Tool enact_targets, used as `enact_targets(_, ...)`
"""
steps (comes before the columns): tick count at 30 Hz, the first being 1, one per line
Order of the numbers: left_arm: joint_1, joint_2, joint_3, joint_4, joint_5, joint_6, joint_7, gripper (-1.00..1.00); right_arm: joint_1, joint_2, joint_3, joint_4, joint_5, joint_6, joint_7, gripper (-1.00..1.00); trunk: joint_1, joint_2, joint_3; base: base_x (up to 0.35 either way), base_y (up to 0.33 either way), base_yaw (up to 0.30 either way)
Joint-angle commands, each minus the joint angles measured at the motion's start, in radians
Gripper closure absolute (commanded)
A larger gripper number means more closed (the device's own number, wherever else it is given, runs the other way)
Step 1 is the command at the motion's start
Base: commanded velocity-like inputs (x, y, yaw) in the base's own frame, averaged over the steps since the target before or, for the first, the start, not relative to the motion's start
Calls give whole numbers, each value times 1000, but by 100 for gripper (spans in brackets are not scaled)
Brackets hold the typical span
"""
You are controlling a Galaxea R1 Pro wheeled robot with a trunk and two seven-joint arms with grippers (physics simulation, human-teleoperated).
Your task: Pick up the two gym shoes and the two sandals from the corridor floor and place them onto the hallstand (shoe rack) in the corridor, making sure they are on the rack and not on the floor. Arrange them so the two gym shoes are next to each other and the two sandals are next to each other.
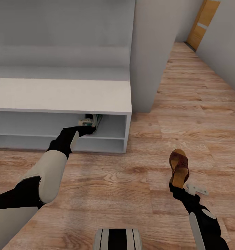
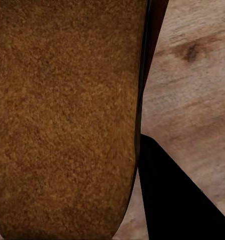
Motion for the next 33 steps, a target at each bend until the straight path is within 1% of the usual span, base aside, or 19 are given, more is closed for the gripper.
enact_targets(1,0,-1,8,-2,-11,5,-9,-100,0,0,0,-2,-14,4,-8,100,-1,0,-1,-267,0,0)
enact_targets(15,0,-1,8,-2,-10,5,-9,-100,0,0,0,-1,-14,4,-8,100,-1,0,-1,-321,0,0)
enact_targets(21,1,-1,10,-3,-10,5,-9,-100,0,0,0,-2,-14,4,-8,100,-1,0,-1,-135,0,0)
enact_targets(25,42,0,9,-7,-10,5,-9,-100,0,0,0,-2,-14,4,-8,100,-1,0,-1,-15,0,0)
enact_targets(27,97,3,9,-12,-10,5,-15,-100,0,1,0,-1,-14,4,-8,100,-1,0,-1,74,63,0)
enact_targets(28,109,4,9,-14,-10,5,-17,-100,0,1,0,-2,-14,4,-8,100,-1,0,-1,119,143,0)
enact_targets(31,128,6,9,-32,-10,5,-20,-100,0,1,0,-2,-14,4,-8,100,-1,0,-1,104,226,0)
enact_targets(33,152,7,10,-60,-10,5,-23,-100,0,1,0,-2,-14,4,-8,100,-1,0,-1,40,285,0)
